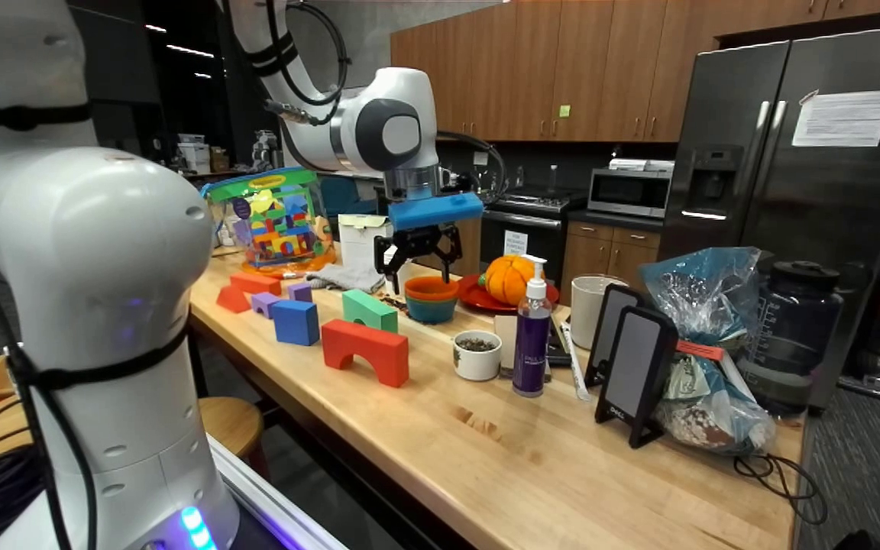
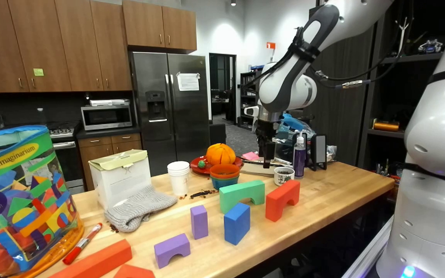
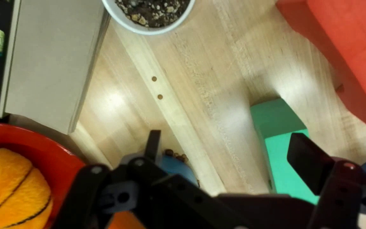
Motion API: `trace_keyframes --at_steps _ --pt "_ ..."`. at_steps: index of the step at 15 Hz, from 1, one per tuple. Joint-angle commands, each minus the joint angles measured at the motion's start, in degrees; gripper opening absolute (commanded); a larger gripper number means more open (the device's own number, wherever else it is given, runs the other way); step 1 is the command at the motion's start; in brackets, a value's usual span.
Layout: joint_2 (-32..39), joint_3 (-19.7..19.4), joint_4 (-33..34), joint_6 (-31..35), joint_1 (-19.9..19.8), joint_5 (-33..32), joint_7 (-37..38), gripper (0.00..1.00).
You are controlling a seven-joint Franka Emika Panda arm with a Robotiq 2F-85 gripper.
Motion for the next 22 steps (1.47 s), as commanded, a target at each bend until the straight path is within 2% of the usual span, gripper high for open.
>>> trace_keyframes --at_steps 1,2,3,4,19,22 --pt "0.2 -1.9 1.1 -4.2 0.7 2.1 -12.2 1.00" --pt "0.0 -1.5 0.5 -3.2 0.2 2.7 -12.0 1.00" --pt "-0.2 -0.8 -0.6 0.7 -0.6 3.5 -8.2 1.00" --pt "0.0 -0.5 0.0 -1.8 -0.5 2.6 -9.1 1.00" --pt "0.0 -0.5 -0.2 -0.2 -0.5 3.0 -8.1 1.00" --pt "0.3 0.3 1.9 -2.1 -1.0 0.8 -6.7 1.00"
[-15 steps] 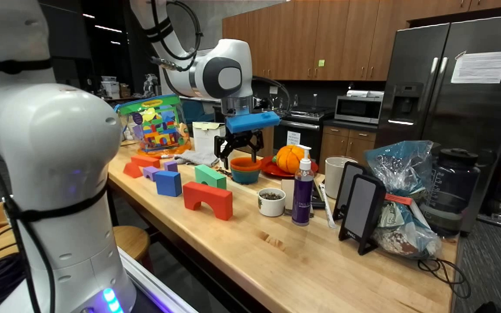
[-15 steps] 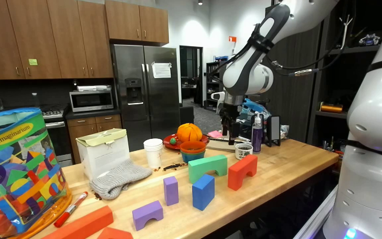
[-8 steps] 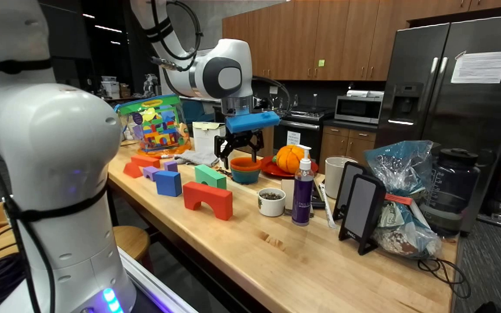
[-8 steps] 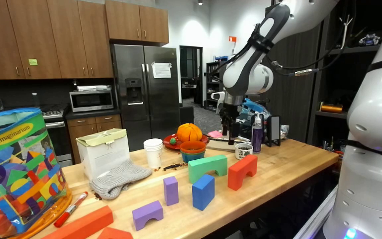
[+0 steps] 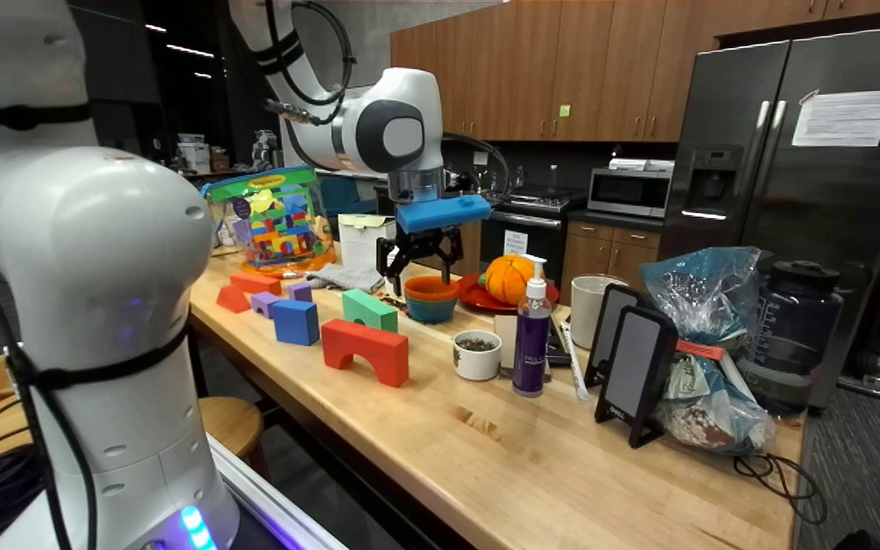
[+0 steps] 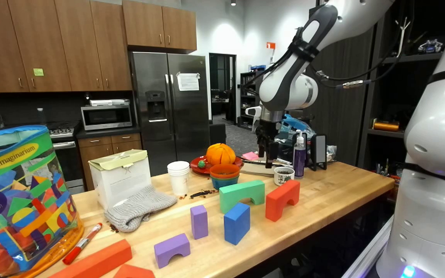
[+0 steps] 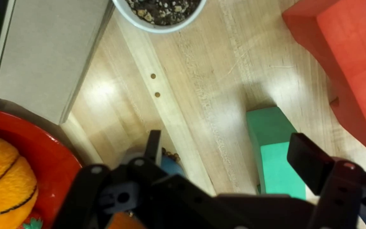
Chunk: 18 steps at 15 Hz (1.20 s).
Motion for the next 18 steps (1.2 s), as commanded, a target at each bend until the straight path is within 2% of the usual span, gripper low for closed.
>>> trace_keyframes --at_steps 1,7,12,18 --pt "0.2 1.4 2.6 -3.5 -1.2 -3.8 1.5 1.00" --pt "-0.7 2.4 4.4 -6.5 -1.5 -11.4 0.2 1.00" --pt "-1.2 2.3 1.9 -5.2 -0.5 -9.5 -2.2 1.00" --pt "-4.1 4.5 -5.3 -2.5 -0.1 -10.7 0.4 1.00"
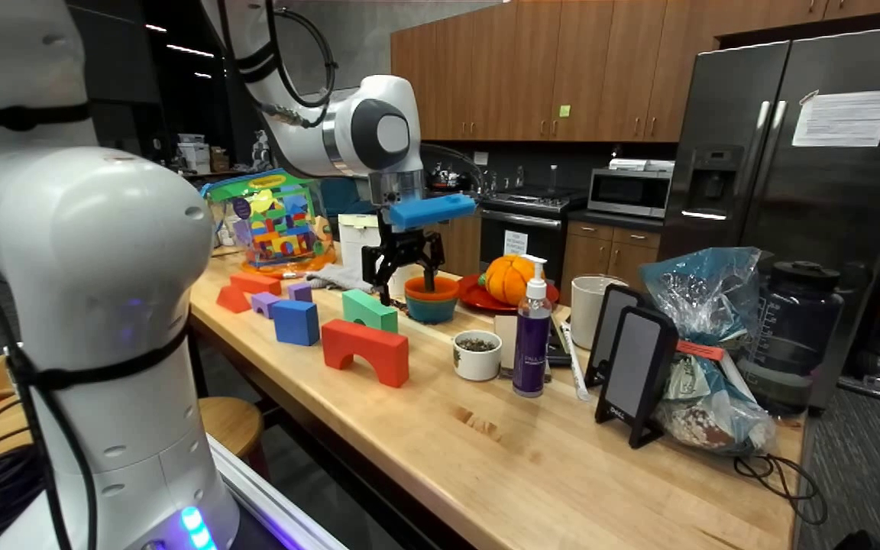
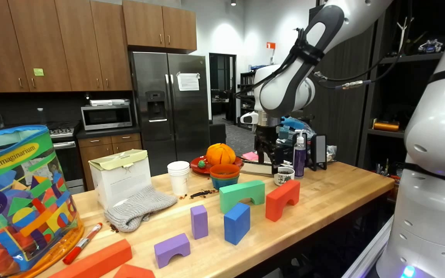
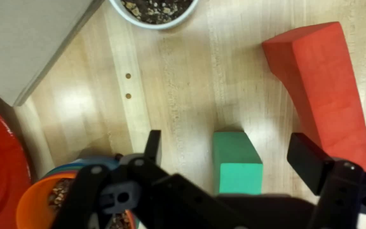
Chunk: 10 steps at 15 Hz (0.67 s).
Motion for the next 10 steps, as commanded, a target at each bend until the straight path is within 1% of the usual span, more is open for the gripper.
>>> trace_keyframes --at_steps 1,3,4,7,8,9,10 --pt "-4.6 1.1 -5.7 2.9 -0.1 -0.8 1.9 1.00" --pt "-6.3 1.5 -8.2 4.6 0.0 -1.0 3.1 1.00" --pt "-3.9 1.6 -4.6 3.5 0.3 -0.6 3.3 1.00" --pt "-6.3 2.3 -4.6 2.6 0.3 -1.5 5.1 1.00" --pt "-7.3 2.4 -5.1 1.8 0.5 -1.4 4.8 1.00" --pt "-9.6 2.5 -7.9 2.3 0.5 -1.8 4.7 1.00" --pt "-7.6 2.5 -4.5 -0.1 0.8 -1.5 4.3 1.00"
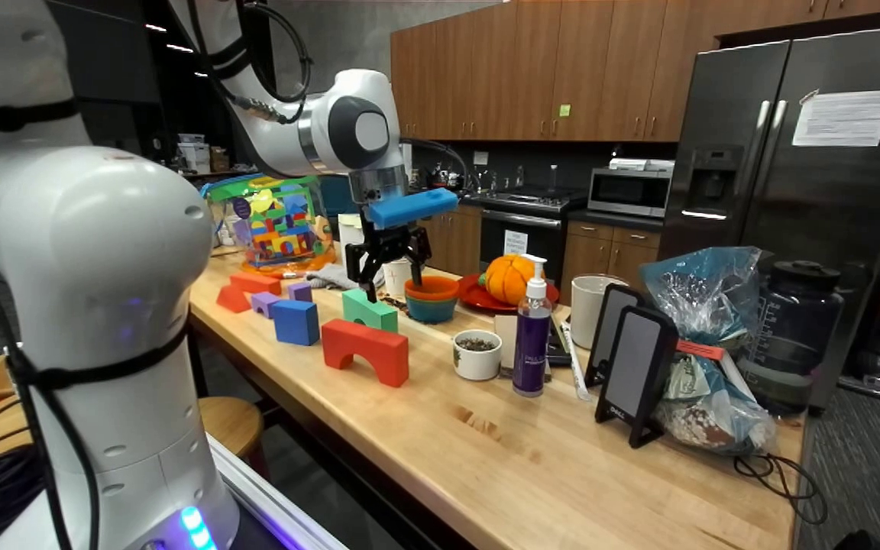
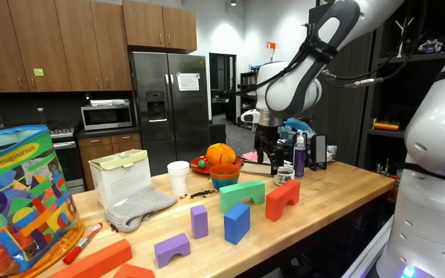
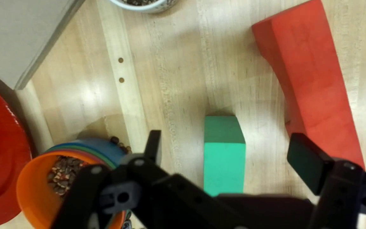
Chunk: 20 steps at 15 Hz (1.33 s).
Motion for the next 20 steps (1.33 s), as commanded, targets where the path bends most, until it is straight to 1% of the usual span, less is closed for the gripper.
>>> trace_keyframes --at_steps 1,3,5,7,11,17,18,20 --pt "-3.1 -0.1 -0.1 -4.3 0.8 -1.4 0.3 1.00" --pt "-3.4 -0.1 0.2 -7.0 1.3 -1.1 -0.3 1.00" --pt "-4.6 -0.1 -1.1 -8.9 1.7 -1.3 -0.9 1.00" --pt "-3.8 0.1 0.1 -10.5 1.9 -1.7 -1.2 1.00" --pt "-3.5 -0.1 0.0 -10.9 2.5 -1.2 -2.7 1.00" --pt "-0.4 -0.6 0.1 -9.5 3.1 0.1 -5.6 1.00" --pt "0.3 -0.4 0.1 -9.1 2.7 -0.4 -5.0 1.00" --pt "1.2 1.2 0.0 -4.6 0.5 -3.7 2.1 1.00"
